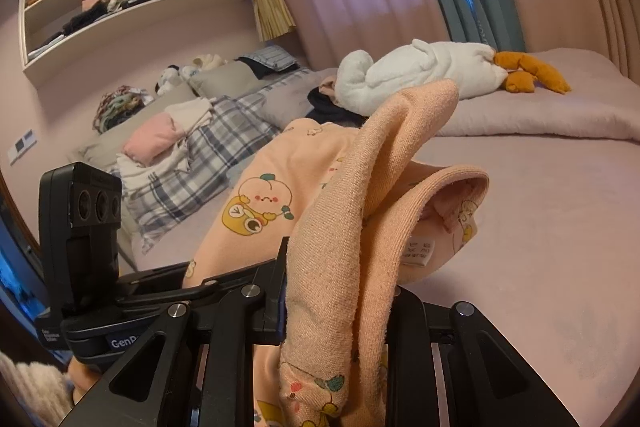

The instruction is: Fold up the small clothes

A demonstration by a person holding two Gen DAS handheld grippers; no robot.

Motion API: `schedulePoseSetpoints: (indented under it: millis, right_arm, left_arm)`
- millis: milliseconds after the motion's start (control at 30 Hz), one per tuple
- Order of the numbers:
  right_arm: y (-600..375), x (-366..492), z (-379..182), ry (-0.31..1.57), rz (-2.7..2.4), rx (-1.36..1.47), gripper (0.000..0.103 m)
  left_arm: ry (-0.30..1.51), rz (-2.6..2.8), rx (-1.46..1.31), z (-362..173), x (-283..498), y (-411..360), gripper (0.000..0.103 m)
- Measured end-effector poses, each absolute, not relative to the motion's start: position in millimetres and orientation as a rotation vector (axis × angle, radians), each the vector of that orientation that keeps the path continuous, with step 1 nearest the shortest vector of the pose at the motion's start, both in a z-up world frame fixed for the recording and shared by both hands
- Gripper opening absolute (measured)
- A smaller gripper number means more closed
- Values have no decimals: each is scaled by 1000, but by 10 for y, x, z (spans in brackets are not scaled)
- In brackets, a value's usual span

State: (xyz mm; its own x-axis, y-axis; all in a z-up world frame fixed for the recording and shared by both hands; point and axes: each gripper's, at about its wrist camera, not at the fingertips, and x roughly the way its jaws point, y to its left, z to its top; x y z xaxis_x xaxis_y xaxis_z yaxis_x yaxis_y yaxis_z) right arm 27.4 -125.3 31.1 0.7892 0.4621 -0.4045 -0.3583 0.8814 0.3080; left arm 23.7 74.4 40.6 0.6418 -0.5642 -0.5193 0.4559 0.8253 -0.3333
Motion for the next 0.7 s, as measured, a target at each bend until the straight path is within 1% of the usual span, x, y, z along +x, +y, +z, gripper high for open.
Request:
schedulePoseSetpoints:
  millis: [700]
  right_arm:
    - [-1038, 434, 252, 516, 434, 209, 26]
  left_arm:
    - [676, -557, -178, 308, 489, 846, 27]
